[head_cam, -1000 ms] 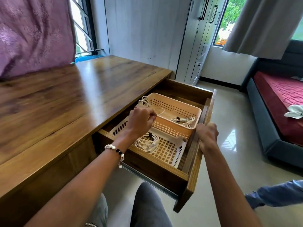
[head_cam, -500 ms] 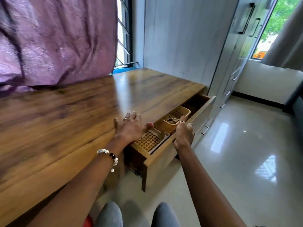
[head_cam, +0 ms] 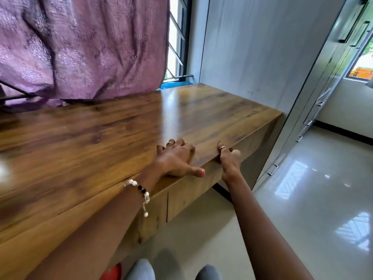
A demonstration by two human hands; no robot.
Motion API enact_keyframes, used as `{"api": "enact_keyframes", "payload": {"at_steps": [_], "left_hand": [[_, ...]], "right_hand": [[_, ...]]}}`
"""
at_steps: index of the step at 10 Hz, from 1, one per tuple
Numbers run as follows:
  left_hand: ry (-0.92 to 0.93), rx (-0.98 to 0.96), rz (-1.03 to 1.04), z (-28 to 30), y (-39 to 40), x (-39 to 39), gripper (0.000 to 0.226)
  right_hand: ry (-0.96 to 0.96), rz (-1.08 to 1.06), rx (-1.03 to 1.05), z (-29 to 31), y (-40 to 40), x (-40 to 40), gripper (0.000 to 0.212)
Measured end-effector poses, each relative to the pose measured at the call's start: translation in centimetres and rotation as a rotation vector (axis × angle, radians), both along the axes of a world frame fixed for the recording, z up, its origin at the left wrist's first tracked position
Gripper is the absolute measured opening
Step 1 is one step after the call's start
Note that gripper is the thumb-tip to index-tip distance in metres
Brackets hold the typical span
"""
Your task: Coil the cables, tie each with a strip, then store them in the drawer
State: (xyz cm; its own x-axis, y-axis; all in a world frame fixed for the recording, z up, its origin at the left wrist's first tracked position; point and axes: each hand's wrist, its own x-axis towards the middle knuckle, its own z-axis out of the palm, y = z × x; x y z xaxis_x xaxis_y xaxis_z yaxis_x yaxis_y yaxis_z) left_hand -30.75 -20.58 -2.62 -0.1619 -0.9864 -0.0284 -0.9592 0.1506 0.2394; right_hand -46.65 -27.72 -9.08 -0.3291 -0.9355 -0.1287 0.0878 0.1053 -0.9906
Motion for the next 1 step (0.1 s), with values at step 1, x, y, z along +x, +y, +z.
{"api": "enact_keyframes", "payload": {"at_steps": [1], "left_hand": [[0.231, 0.147, -0.015, 2.0, -1.92, 1.43, 0.058]], "right_hand": [[0.46, -0.363, -0.157, 3.82, 0.2, 1.15, 0.039]]}}
